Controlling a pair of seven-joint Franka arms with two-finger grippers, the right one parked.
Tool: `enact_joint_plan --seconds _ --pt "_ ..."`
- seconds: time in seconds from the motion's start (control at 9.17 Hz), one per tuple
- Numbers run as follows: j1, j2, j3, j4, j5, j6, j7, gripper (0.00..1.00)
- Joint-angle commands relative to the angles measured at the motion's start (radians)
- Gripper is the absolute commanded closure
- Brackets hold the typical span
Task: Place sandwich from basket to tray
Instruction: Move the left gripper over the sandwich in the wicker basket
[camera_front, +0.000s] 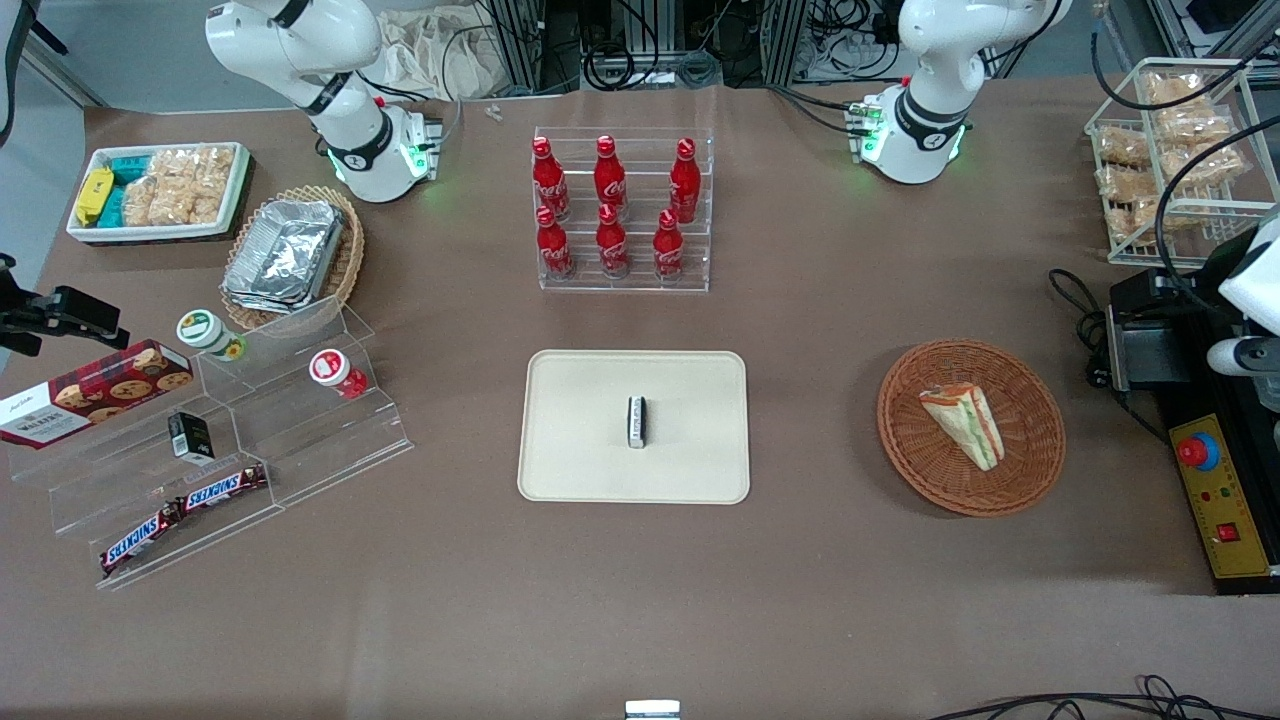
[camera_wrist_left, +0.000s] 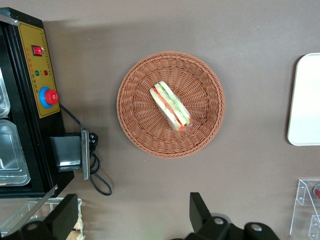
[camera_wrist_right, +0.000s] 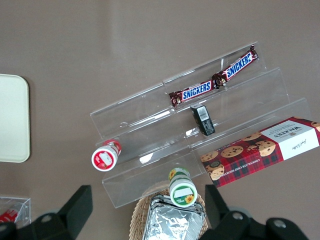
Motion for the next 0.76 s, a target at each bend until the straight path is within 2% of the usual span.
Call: enact_joint_plan --seconds 0.0,0.22,0.44,0.55,0.65 --pt "0.006 -0.020 -0.008 -0.006 -0.012 -0.019 0.016 0.00" --pt "0.004 -0.020 -0.007 -0.053 -0.014 -0.019 0.013 0.00" --pt "0.003 -0.018 -0.007 -0.168 -0.014 -0.022 0.000 0.00" --pt "0.000 -0.018 -0.007 -0.232 -0.014 0.003 -0.018 0.00" --pt "-0.003 -0.017 -0.008 -0.296 -0.014 0.100 -0.114 0.00"
